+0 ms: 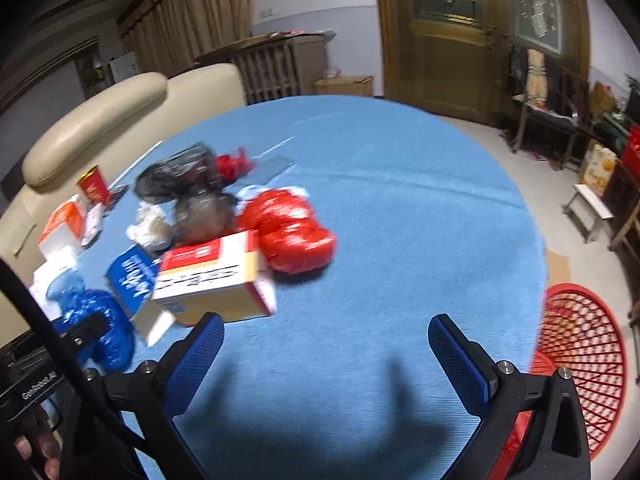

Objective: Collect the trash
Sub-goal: 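Grasp the blue plastic bag with the left gripper while the right gripper grasps the white-red medicine box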

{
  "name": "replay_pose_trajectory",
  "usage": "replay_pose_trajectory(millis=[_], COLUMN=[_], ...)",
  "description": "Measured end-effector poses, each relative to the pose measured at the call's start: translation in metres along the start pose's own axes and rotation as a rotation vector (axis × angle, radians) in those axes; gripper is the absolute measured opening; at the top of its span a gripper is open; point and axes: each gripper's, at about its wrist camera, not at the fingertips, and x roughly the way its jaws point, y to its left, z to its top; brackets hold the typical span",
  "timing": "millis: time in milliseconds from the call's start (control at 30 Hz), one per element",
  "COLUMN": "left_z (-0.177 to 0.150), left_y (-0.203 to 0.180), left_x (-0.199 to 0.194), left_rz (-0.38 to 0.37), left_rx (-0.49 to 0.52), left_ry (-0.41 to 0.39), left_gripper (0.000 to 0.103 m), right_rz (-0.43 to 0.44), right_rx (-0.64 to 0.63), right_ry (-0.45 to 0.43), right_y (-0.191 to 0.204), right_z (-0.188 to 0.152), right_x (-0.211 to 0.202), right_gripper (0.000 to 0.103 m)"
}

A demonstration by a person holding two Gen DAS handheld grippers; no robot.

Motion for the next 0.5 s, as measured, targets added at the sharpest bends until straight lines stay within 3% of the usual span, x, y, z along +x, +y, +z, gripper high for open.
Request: replay_pose_trajectory(millis=[333,500], left_z=[0.004,0.005], left_y=[0.018,0.022], left_x=[-0.012,-0.012], left_rz=[-0.011,-0.013], left_rx=[-0.045,-0.044], left_ry=[-0.028,-0.033], left_gripper=[0.047,0.047], right_rz=[0.122,0.100], right_rx=[-0.066,-0.121], right_ry=[0.004,0.023], right_y=[0.045,0.069], right_z=[0.019,0.022], right_x=[0.022,0.044], right_gripper=[0.103,0.103])
